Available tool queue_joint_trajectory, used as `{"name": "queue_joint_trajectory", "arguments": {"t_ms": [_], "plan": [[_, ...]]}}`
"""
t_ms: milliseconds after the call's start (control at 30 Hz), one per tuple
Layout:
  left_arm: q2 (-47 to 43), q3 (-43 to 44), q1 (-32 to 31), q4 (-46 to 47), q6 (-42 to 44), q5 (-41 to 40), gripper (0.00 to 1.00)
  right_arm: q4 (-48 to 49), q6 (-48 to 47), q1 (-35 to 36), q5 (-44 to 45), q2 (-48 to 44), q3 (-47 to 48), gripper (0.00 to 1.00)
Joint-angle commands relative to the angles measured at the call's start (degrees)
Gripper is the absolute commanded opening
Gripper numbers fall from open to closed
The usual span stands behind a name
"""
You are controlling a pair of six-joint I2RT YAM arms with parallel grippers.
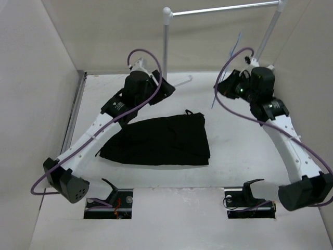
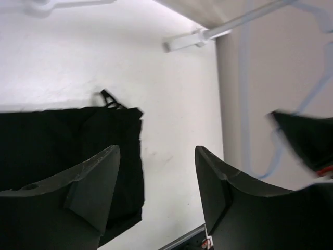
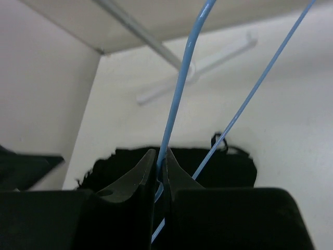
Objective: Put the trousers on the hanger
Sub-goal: Pick up the hanger from the clothesline, then place the trousers on the hanger.
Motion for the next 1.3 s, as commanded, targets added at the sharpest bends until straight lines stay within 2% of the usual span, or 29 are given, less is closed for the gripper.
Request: {"name": "queue_joint_trajectory", "arguments": {"t_ms": [0, 233, 433, 667, 1033, 1267], "plan": [[4.93, 11.05, -3.24, -3.11, 5.97, 1.8, 0.56, -0.43, -0.45, 5.46, 6.08, -6.81, -8.41, 0.07], [18.47, 26.53, -11.76, -10.23, 8.7, 0.92, 0.54, -7.63, 0.51, 15.66, 16.81, -17.36, -23.63, 0.07], [26.48, 31.9, -15.64, -12.96, 9.05, 1.71, 0.48, -10.89, 4.21, 19.27, 19.19, -23.61, -29.7, 0.07], [32.19, 36.56, -17.66, -16.65, 9.4, 3.11, 0.45, -13.88, 4.3, 21.47, 23.67, -25.11, -30.76, 0.07], [39.4, 42.63, -19.51, -16.39, 7.65, 4.61, 0.48, -15.73, 1.93, 22.78, 27.36, -24.05, -28.66, 0.07], [42.75, 43.07, -18.11, -15.78, 6.24, 3.38, 0.42, -15.81, 1.05, 24.54, 29.3, -22.56, -26.99, 0.07]]}}
